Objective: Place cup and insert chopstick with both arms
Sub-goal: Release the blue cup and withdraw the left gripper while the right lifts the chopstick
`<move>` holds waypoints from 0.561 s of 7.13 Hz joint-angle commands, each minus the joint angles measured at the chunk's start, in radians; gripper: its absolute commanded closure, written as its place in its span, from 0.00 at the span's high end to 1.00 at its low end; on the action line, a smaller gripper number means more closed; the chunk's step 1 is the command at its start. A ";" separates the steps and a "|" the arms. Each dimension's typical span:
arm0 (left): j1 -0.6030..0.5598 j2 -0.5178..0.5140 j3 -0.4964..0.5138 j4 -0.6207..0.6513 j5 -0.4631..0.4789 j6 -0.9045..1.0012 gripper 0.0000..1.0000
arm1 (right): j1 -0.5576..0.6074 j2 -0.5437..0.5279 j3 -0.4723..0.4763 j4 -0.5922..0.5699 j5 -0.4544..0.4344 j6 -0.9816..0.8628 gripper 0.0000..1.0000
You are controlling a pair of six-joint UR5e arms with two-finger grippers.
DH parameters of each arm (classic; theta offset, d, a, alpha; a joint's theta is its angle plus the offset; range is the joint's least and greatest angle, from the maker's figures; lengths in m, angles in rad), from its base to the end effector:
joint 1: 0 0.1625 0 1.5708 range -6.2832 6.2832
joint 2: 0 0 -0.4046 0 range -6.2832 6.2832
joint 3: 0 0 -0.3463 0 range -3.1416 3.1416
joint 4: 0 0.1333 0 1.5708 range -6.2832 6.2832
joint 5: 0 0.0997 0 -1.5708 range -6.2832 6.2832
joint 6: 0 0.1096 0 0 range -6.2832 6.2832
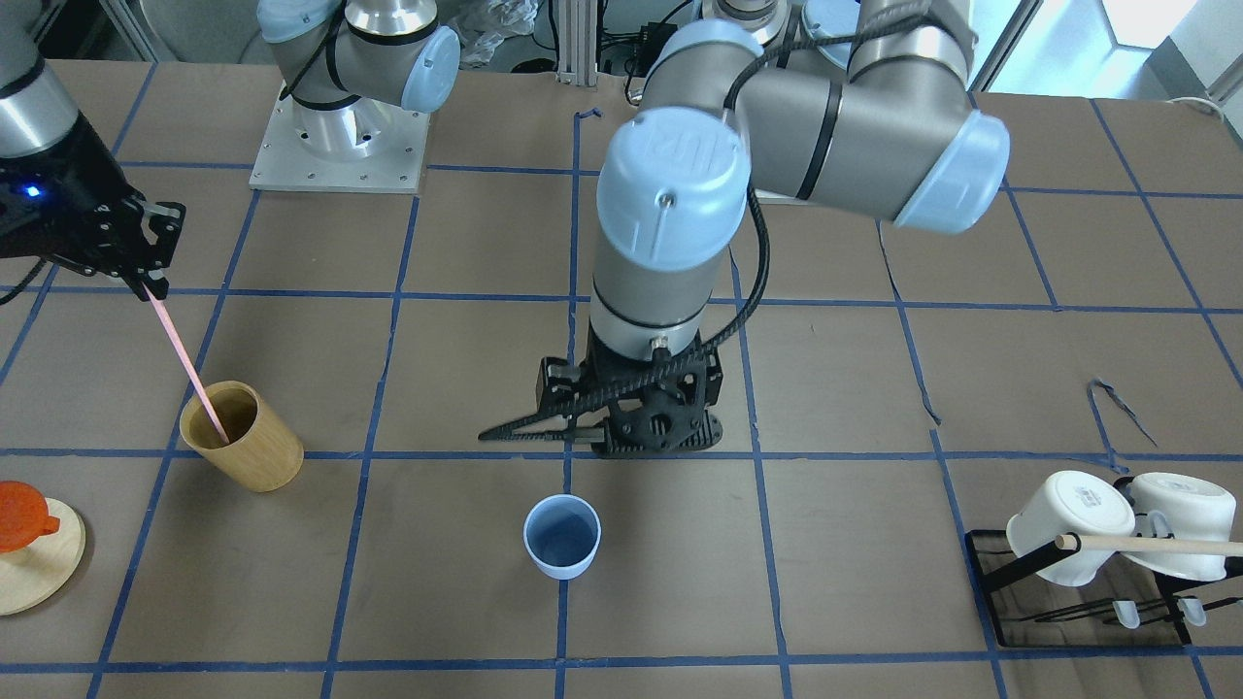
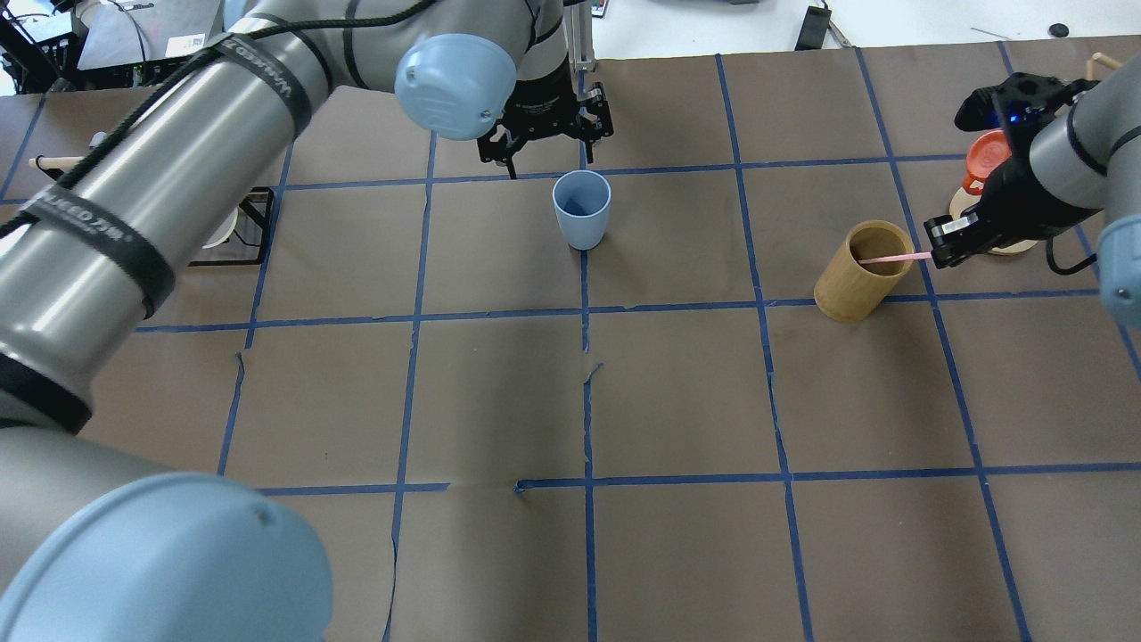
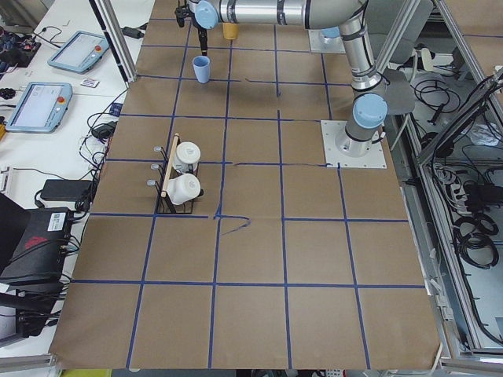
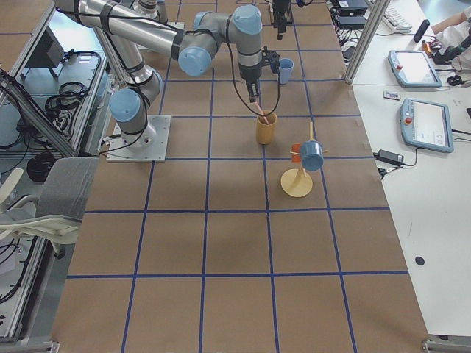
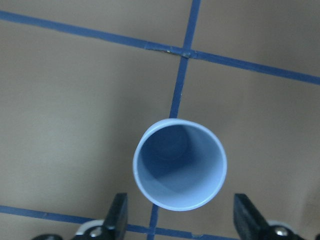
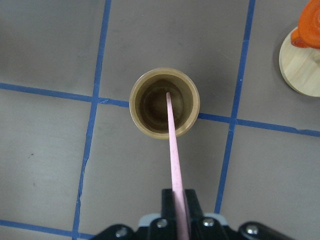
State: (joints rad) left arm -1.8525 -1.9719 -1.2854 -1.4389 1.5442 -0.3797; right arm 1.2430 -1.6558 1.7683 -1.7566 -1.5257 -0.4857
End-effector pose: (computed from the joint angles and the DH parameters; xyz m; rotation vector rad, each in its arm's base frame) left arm -0.2986 -0.5418 0.3871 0.1521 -3.1075 0.0104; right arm -0.0034 -0.4395 0.4249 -0.2491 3.1164 -0.1332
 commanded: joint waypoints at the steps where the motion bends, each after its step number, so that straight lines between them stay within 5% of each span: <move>1: 0.003 0.231 -0.206 -0.025 0.001 0.088 0.98 | 0.025 0.094 -0.270 0.257 -0.001 0.047 0.06; 4: 0.029 0.416 -0.394 -0.026 0.016 0.096 1.00 | 0.296 0.223 -0.453 0.292 -0.023 0.269 0.06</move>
State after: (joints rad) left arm -1.8342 -1.6168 -1.6230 -1.4632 1.5485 -0.2900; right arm 1.4214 -1.4746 1.3793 -1.4742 -1.5345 -0.2985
